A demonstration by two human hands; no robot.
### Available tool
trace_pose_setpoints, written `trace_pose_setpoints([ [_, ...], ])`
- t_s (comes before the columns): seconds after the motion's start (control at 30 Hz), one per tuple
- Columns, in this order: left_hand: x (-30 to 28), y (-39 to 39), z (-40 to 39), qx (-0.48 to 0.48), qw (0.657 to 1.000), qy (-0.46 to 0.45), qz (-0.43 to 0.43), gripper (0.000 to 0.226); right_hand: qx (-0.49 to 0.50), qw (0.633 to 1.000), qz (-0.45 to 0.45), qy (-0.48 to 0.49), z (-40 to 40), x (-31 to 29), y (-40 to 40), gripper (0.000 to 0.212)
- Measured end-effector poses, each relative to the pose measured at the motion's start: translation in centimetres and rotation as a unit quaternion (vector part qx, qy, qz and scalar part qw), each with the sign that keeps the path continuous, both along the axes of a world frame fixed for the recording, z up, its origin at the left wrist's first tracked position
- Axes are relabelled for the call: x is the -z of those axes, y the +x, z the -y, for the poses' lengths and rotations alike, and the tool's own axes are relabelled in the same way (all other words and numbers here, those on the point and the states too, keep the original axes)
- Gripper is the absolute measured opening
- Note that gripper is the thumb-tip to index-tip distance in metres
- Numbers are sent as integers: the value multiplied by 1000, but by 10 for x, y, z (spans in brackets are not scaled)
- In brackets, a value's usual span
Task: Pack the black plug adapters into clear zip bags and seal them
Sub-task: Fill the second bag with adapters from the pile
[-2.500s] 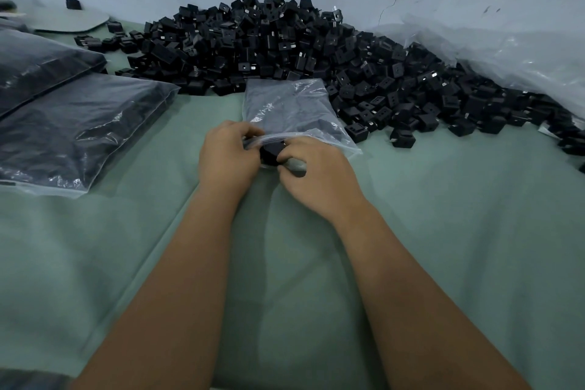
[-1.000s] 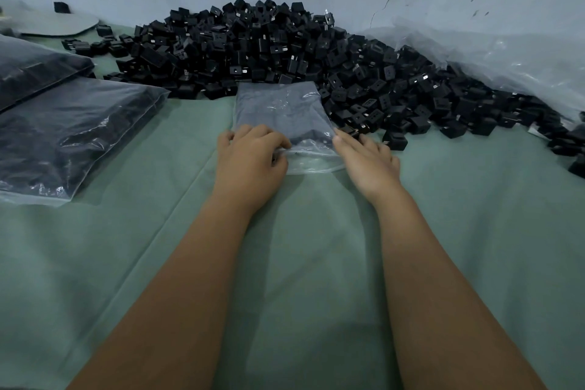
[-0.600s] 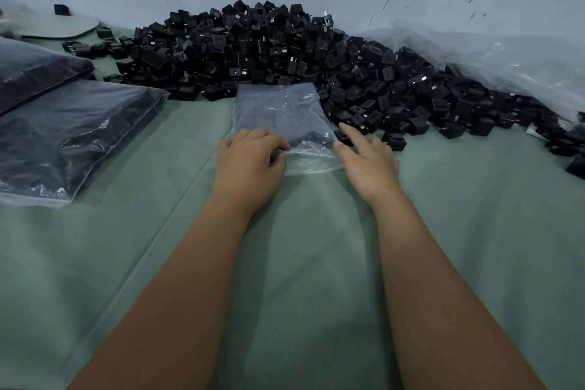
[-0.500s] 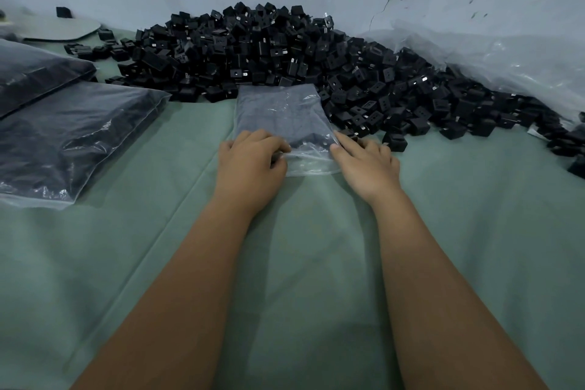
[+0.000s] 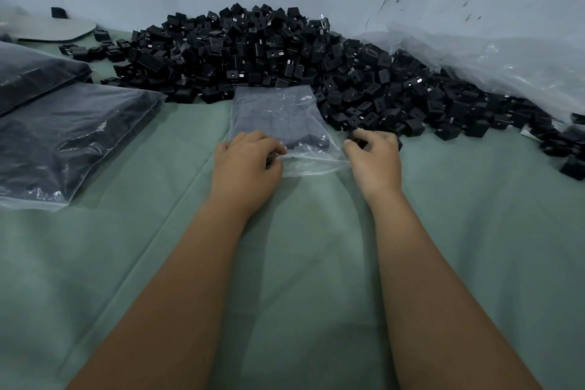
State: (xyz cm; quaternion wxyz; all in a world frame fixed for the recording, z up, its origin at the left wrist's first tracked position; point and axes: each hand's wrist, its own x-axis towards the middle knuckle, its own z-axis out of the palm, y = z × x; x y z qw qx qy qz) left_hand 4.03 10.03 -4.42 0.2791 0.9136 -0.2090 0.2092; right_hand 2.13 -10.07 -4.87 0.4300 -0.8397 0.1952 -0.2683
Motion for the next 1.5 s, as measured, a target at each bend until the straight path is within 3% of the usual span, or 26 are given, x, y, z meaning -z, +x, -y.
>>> trace_pose_setpoints([
  [0.17, -1, -1, -1, 5, 1000, -9, -4, 20, 37, 997, 50, -36, -1, -1, -1, 49],
  [0.33, -2, -1, 0, 8, 1000, -13, -8, 21, -37, 984, -137, -106, 0, 2, 0, 47],
  [0.43, -2, -1, 0, 8, 1000, -13, -9, 21, -34, 974, -164, -155, -1, 3, 1, 44],
  [0.57, -1, -1, -1, 5, 1000, -14, -9, 21, -18, 984, -121, -132, 0, 3, 1, 42],
  [0.7, -1, -1, -1, 9, 1000, -12, -14, 20, 8, 998, 62, 2, -6, -4, -7, 9],
  [0.83, -2, -1, 0, 11, 999, -31, -5, 18, -43, 988, 144, -23, -27, -10, -16, 30],
  [1.0, -4, 3, -1, 13, 993, -114, 13, 13, -163, 975, 117, -92, -63, -11, -24, 31],
  [1.2, -1, 7, -1, -32, 987, -156, -30, 18, -217, 941, 64, -251, -62, -5, -18, 37],
  [1.33, 0, 9, 0, -50, 982, -179, -38, 19, -239, 942, 55, -227, -62, -2, -17, 37],
  [1.5, 2, 9, -1, -54, 981, -185, -32, 20, -214, 936, 42, -274, -61, -4, -17, 28],
])
